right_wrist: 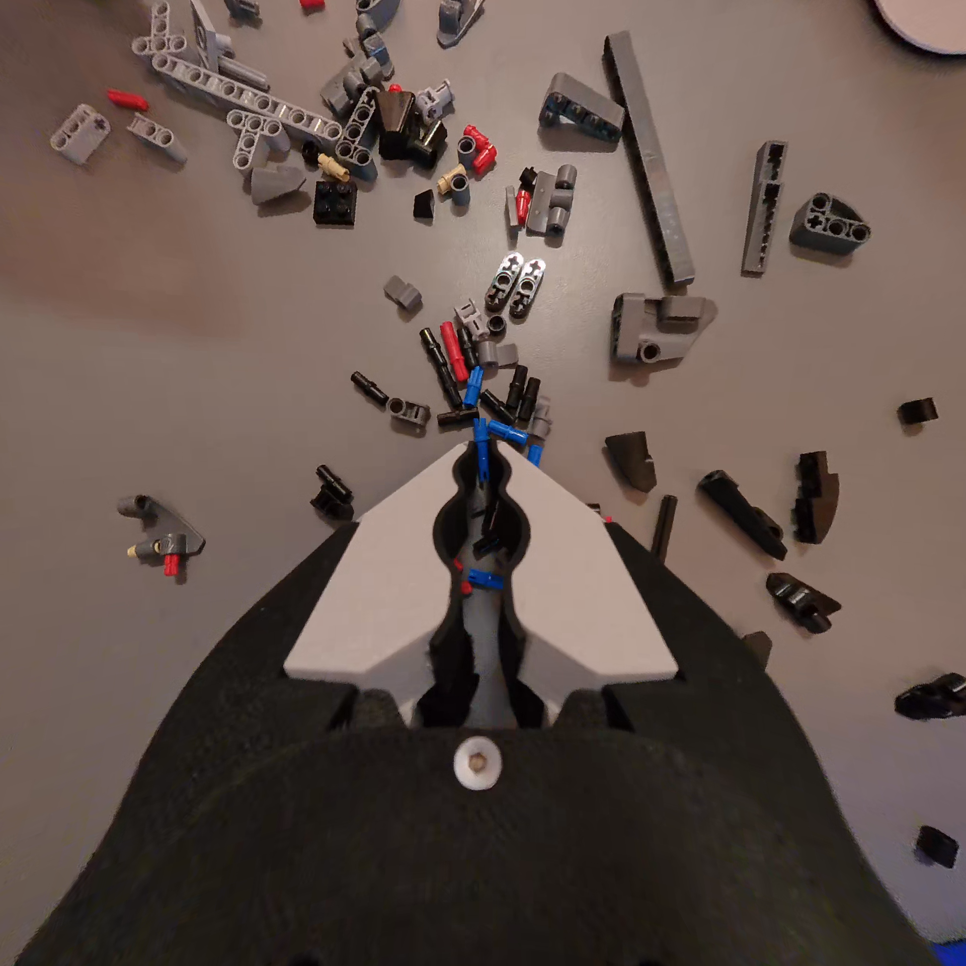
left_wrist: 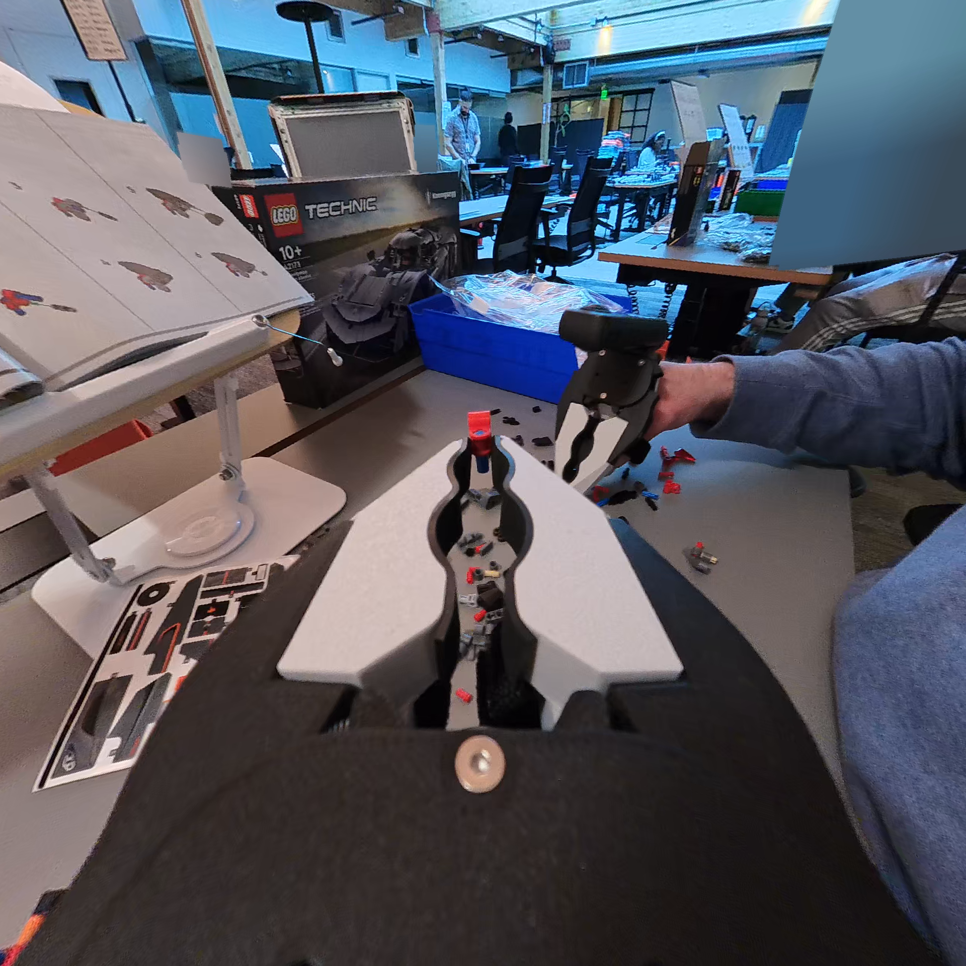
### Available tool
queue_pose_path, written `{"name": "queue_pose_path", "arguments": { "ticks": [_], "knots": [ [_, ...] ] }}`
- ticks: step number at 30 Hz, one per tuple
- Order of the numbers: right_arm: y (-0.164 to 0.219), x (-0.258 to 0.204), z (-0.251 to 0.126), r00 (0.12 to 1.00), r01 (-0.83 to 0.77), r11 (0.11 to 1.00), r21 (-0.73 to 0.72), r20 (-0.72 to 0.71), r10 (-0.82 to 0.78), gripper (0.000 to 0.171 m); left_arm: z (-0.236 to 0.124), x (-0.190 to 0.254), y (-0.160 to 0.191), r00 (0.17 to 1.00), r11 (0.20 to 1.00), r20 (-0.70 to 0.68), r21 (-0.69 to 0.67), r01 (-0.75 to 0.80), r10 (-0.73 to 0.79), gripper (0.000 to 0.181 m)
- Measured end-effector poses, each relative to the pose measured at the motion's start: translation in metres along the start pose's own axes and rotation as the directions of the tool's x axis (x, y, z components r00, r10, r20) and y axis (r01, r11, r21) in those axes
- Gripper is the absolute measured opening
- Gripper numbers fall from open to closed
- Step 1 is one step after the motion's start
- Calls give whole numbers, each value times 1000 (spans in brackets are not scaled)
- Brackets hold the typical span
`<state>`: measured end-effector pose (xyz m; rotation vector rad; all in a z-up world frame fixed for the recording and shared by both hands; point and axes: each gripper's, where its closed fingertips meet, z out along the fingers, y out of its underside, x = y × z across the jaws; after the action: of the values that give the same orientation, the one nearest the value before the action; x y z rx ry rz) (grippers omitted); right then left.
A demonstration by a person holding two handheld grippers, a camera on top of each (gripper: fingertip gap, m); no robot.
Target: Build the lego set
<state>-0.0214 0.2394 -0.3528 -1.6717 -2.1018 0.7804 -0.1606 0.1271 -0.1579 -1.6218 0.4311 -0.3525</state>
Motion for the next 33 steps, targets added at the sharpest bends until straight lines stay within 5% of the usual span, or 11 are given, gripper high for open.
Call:
{"name": "queue_pose_path", "arguments": {
  "ticks": [1,6,15,33],
  "knots": [
    [-2,-1,-1,1000,-11,1000,14,6,11,1,0,-1,0,1000,1000,7,-2,-7,7,5],
    [-20,-3,-18,999,-13,996,90,-29,15,1,-1,-6,0,998,999,49,-11,-47,48,5],
    [-122,-45,-69,999,46,934,354,6,-52,1,11,-9,-5,987,993,108,-23,-118,120,5],
    [-222,-75,-68,991,-1,829,559,114,-76,1,20,-13,-6,950,970,197,-80,-230,242,5]
  ]
}}
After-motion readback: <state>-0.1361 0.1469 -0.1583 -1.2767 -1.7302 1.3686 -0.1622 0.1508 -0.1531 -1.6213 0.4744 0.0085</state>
